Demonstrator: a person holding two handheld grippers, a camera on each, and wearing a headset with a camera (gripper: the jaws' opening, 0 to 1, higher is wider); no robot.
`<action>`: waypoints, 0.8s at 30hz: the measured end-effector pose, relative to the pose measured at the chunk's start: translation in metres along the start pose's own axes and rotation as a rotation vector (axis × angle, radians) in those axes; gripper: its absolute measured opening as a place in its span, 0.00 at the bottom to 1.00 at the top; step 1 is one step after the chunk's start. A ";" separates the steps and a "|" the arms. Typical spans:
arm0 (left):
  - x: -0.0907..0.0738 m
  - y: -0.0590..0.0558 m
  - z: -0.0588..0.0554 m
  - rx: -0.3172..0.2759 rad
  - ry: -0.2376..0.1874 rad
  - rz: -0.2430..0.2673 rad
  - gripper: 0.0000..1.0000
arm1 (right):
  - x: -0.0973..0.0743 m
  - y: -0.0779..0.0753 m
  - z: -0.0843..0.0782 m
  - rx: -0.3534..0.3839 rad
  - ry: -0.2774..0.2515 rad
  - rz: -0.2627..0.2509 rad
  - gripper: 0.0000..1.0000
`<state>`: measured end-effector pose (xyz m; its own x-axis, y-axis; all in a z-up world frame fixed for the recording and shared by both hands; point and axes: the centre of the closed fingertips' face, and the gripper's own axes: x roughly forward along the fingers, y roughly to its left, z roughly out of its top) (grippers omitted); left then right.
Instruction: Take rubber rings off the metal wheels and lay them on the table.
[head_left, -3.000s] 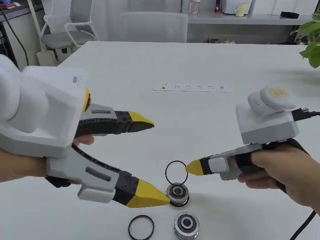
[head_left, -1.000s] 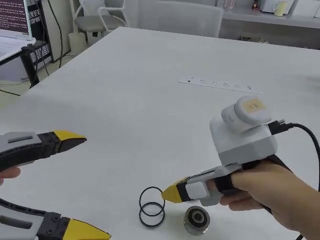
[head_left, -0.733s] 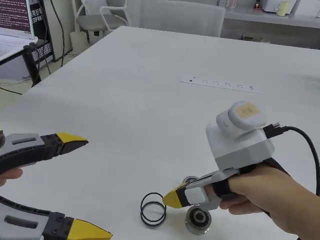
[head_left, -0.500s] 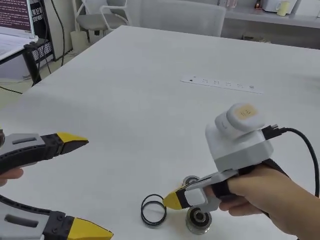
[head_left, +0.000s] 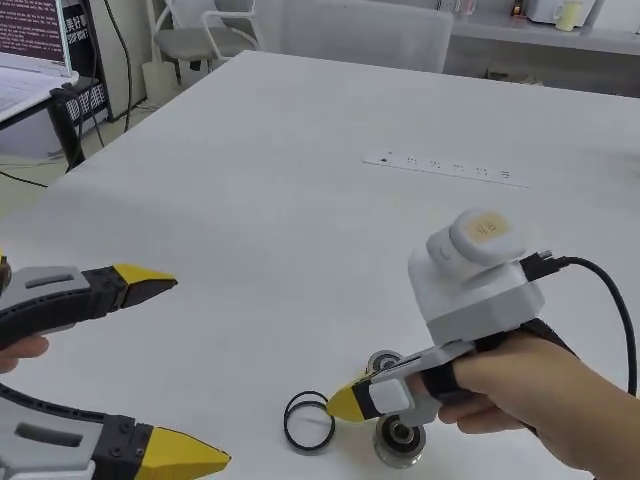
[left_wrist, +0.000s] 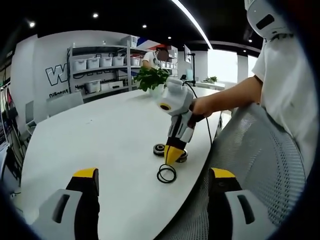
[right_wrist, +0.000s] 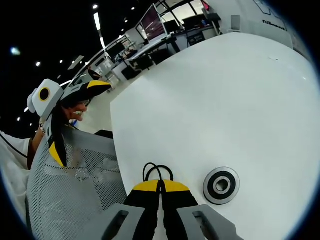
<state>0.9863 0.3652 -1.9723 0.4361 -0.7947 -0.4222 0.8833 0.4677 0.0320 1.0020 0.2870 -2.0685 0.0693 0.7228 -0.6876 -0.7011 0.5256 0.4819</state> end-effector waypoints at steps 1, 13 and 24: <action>0.000 0.000 0.000 -0.001 0.000 -0.001 0.89 | 0.000 0.000 0.000 0.000 0.000 -0.001 0.00; 0.001 -0.003 -0.004 -0.001 0.017 -0.015 0.88 | 0.002 -0.002 -0.003 0.002 0.013 -0.013 0.00; 0.001 -0.001 -0.004 -0.005 0.014 -0.012 0.87 | 0.004 -0.005 -0.002 0.015 0.015 -0.020 0.00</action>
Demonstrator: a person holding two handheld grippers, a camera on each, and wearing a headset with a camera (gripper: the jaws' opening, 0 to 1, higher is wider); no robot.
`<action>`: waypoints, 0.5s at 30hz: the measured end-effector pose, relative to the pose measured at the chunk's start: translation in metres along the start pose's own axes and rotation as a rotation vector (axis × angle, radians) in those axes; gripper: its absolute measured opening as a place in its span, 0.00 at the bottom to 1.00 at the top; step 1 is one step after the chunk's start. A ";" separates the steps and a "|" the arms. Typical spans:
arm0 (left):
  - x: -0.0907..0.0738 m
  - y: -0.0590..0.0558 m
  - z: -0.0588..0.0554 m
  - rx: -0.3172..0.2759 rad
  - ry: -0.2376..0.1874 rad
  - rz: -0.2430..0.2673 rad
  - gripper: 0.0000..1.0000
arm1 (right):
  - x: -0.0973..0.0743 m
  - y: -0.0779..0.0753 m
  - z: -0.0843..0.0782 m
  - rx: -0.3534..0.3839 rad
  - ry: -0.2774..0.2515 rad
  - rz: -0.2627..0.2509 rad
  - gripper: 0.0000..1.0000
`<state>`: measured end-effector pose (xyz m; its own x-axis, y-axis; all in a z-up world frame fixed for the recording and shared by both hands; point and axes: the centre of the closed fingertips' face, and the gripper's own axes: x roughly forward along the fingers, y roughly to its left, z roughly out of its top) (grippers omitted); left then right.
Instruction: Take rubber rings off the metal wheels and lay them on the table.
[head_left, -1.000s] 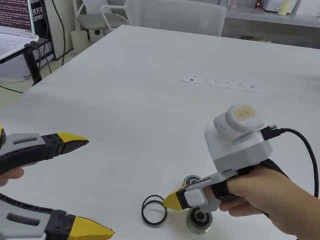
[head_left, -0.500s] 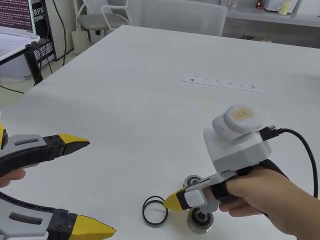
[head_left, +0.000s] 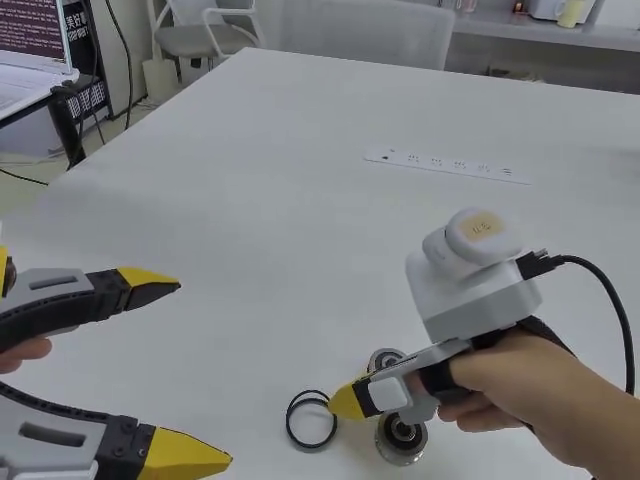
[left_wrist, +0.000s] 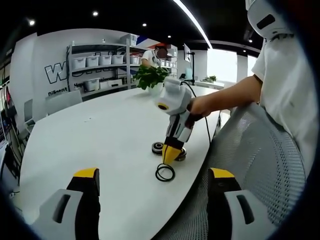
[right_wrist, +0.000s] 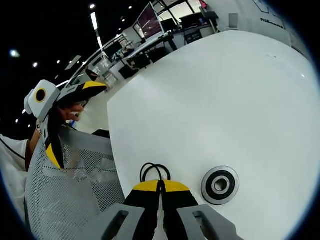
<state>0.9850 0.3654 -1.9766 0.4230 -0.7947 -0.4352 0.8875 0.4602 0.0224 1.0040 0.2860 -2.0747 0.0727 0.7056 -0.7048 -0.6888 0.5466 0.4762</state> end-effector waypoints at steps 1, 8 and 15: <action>0.000 0.000 0.000 0.000 -0.001 0.000 0.87 | 0.000 -0.001 0.000 0.001 0.000 -0.003 0.00; 0.000 0.001 0.000 -0.001 -0.002 0.001 0.87 | 0.001 -0.003 0.002 0.008 -0.002 -0.010 0.00; 0.000 0.001 0.000 -0.001 -0.004 0.001 0.87 | 0.002 -0.004 0.003 0.000 -0.005 -0.018 0.00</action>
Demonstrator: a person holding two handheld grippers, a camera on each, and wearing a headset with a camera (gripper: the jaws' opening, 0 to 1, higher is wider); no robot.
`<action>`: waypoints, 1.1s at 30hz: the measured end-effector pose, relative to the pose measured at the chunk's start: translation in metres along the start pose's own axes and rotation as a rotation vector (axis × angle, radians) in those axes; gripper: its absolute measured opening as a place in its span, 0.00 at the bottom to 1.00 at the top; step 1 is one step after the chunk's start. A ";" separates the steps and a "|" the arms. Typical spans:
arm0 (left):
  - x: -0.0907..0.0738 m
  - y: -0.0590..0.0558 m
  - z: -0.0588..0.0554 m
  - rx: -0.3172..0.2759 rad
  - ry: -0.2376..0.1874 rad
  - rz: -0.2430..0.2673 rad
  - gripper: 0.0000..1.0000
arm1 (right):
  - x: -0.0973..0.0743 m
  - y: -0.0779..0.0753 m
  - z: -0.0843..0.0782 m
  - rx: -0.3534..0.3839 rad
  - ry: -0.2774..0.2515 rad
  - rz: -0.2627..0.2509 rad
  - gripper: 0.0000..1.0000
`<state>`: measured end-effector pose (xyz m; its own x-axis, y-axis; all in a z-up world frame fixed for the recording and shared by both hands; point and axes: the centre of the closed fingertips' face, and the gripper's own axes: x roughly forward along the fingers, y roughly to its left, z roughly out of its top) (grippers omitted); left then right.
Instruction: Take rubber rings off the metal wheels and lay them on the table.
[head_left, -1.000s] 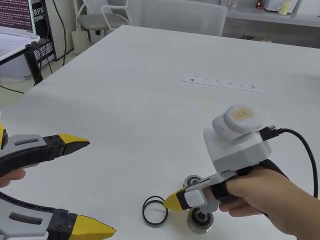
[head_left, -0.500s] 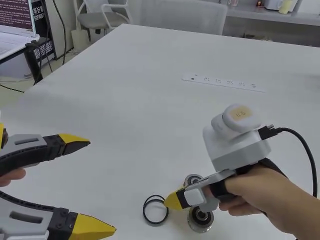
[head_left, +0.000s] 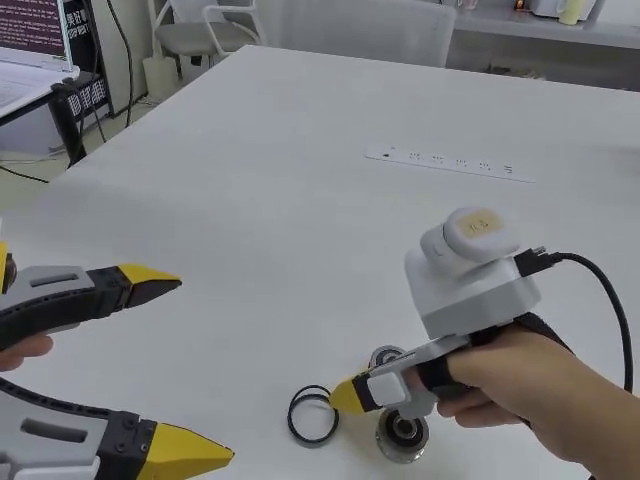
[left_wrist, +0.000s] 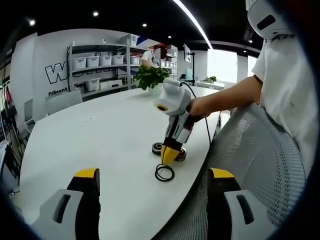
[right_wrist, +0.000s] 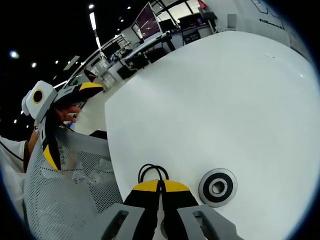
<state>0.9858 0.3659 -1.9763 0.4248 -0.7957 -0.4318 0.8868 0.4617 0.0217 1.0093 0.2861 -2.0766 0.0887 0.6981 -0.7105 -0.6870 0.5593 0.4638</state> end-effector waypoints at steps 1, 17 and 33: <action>0.000 0.000 0.000 -0.001 0.000 0.000 0.87 | 0.000 0.000 0.000 -0.003 0.000 -0.002 0.00; 0.000 -0.001 0.000 -0.004 0.005 -0.002 0.86 | 0.003 -0.002 -0.002 -0.043 0.017 -0.024 0.00; 0.001 -0.002 -0.001 -0.002 0.012 -0.005 0.86 | 0.004 -0.004 -0.001 -0.054 0.016 -0.034 0.00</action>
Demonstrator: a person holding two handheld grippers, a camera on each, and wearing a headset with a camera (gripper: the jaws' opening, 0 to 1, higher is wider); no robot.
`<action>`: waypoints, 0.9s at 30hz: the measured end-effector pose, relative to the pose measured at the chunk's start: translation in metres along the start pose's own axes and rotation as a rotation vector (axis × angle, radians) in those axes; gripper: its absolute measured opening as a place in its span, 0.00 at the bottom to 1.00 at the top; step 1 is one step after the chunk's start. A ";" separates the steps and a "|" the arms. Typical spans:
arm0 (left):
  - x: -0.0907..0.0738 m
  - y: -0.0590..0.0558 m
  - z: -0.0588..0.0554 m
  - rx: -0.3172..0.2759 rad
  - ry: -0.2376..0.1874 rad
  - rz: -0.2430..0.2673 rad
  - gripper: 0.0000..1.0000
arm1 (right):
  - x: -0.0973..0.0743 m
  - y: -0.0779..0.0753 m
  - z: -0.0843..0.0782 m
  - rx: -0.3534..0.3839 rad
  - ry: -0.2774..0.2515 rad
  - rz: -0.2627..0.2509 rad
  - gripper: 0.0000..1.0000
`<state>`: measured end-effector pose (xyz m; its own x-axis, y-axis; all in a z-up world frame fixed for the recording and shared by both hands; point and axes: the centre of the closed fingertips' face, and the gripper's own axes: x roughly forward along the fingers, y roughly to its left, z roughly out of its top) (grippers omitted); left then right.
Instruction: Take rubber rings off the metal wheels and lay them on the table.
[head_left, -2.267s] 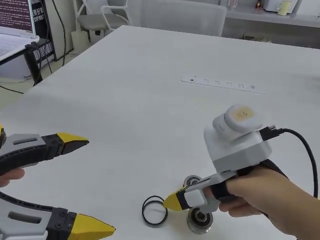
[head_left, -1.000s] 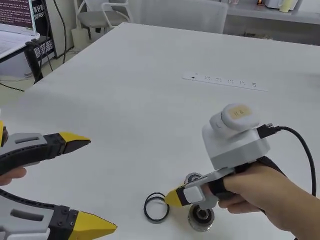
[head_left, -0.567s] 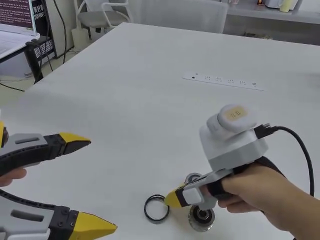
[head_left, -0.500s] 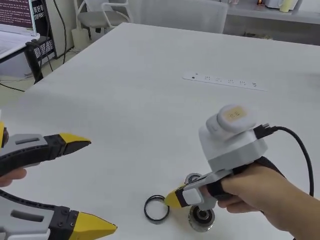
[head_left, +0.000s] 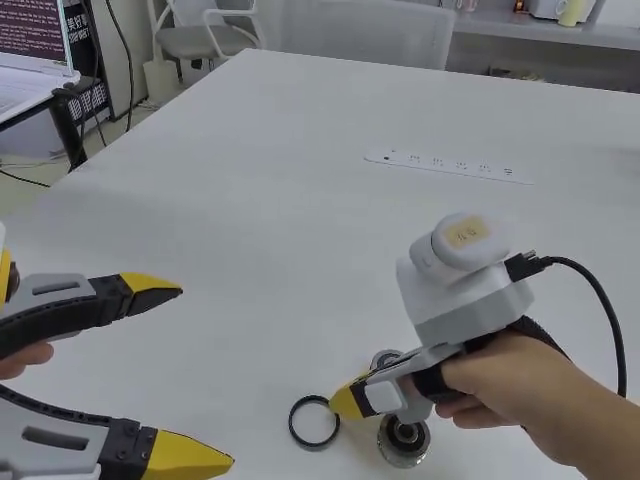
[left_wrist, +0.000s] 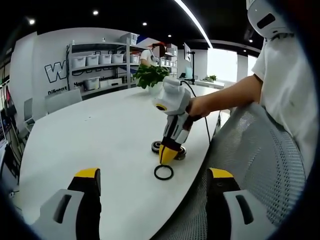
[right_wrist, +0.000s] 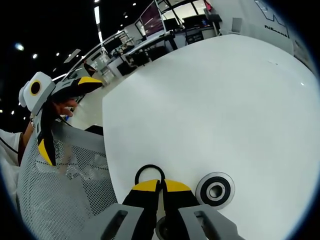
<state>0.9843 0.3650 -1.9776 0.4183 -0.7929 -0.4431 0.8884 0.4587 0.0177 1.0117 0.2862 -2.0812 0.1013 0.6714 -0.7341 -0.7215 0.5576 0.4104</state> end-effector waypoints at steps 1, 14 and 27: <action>0.000 0.000 0.000 -0.001 0.001 -0.001 0.86 | 0.000 0.000 0.000 0.000 0.000 0.000 0.00; 0.000 -0.001 -0.002 0.000 0.007 -0.007 0.86 | -0.012 -0.002 0.011 -0.009 -0.042 -0.018 0.00; 0.000 -0.001 -0.001 -0.004 0.003 -0.009 0.86 | -0.044 -0.006 0.037 -0.015 -0.156 -0.041 0.01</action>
<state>0.9834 0.3650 -1.9785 0.4097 -0.7957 -0.4460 0.8914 0.4531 0.0105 1.0374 0.2717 -2.0315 0.2347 0.7167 -0.6567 -0.7246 0.5793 0.3733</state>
